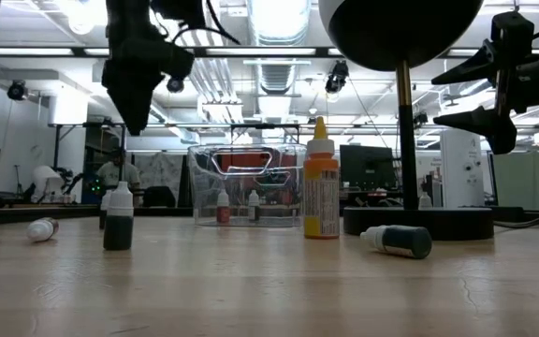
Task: Pick & Place food coloring
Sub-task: Put the small purple food coloring bottle into the transparent bin
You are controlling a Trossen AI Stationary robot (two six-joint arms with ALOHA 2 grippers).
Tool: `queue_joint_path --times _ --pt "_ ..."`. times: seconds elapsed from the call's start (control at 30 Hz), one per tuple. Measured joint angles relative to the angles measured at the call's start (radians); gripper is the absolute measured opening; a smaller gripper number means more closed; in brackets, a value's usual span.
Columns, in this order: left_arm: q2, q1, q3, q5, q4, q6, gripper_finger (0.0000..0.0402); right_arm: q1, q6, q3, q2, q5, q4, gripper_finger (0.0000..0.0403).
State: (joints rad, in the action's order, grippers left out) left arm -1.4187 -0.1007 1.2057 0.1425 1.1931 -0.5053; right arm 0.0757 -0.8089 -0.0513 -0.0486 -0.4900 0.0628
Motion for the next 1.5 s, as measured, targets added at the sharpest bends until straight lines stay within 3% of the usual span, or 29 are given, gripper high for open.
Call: queue_joint_path --times 0.37,1.1,1.5 --pt "-0.061 0.042 -0.060 -0.004 -0.020 -0.049 0.0186 0.000 0.000 0.000 0.000 0.000 0.000 0.0302" --pt "-0.106 0.101 -0.269 -0.041 -0.243 -0.125 0.0186 0.000 0.000 0.000 0.000 0.000 0.000 0.0302" --pt "-0.114 0.101 -0.275 -0.031 -0.266 -0.098 0.0186 0.000 0.000 0.000 0.000 0.000 0.000 0.0302"
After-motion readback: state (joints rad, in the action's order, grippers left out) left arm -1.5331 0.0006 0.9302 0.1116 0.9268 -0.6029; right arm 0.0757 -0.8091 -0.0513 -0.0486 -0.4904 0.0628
